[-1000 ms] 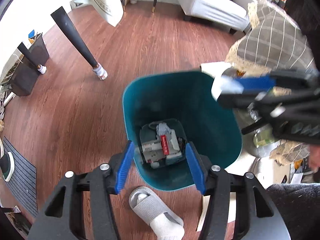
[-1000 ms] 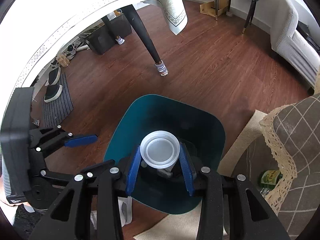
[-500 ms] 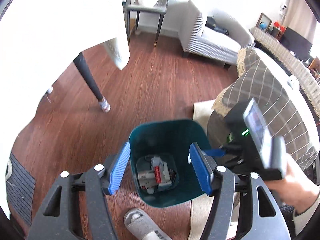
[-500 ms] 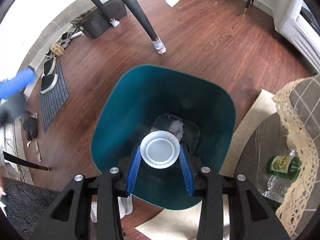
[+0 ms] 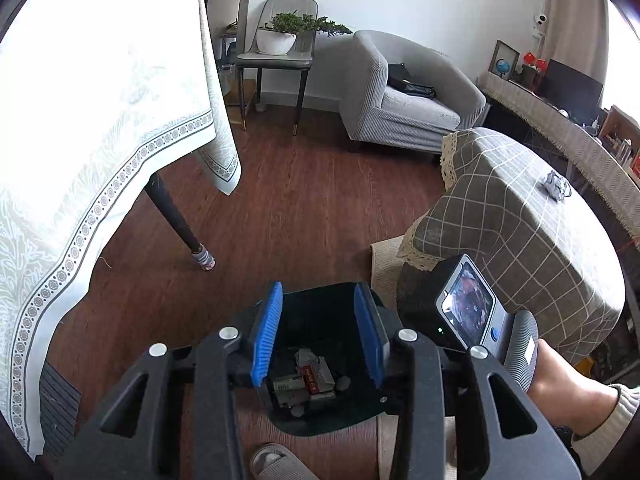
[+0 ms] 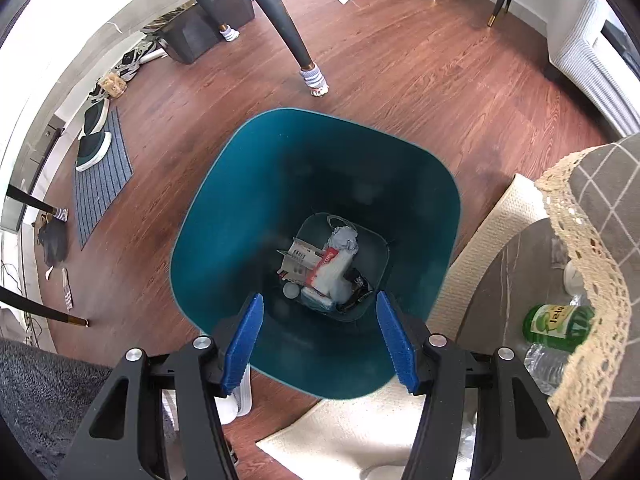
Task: Collect trash
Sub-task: 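Carry the cap and lid over the teal bin and open both grippers, then move both grippers back toward the crumpled paper and tape roll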
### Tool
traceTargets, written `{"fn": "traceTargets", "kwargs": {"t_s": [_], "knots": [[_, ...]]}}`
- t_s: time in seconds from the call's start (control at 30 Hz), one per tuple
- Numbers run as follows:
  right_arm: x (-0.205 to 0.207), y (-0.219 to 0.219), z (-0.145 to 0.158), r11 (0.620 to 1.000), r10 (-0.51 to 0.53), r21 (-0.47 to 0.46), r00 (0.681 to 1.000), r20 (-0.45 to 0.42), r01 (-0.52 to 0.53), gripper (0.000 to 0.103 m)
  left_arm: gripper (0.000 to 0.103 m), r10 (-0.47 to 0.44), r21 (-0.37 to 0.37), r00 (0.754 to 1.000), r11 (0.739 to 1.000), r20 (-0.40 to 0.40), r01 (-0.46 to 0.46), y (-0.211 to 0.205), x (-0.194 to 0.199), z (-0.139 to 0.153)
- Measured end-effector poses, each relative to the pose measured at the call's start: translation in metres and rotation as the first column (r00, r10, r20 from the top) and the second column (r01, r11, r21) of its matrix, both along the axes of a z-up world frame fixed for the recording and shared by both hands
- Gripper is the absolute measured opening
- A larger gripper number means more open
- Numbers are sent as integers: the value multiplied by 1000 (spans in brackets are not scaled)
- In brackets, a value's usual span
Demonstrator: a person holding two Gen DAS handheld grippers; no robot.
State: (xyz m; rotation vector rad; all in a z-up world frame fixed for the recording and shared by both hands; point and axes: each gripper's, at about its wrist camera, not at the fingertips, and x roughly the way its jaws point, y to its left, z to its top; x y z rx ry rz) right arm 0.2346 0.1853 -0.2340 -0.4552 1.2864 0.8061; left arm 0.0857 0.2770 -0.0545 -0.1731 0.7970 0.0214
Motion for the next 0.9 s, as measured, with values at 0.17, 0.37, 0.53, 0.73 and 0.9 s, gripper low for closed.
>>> {"fn": "traceTargets", "kwargs": {"t_s": [0.17,0.37,0.53,0.73,0.9], "knots": [[-3,-13,17,999,9,37,1000,20,-10,60,40,-8,9,999,1000,44,8,-16,1,20],[-12,-29,50,993,35,111,996,84,-44,60,40,-10,14,996,1000,85,9,-29,3,38],[-18,-44,82,978,33,199,992,126,-58,59,41,-21,22,994,1000,110,19,-41,9,49],[-22,-63,121,960,9,270,976,217,-69,53,51,-48,9,989,999,140,47,-62,17,60],[-17,-92,142,949,-44,311,962,270,-44,51,60,-103,27,980,995,171,100,-91,24,68]]}}
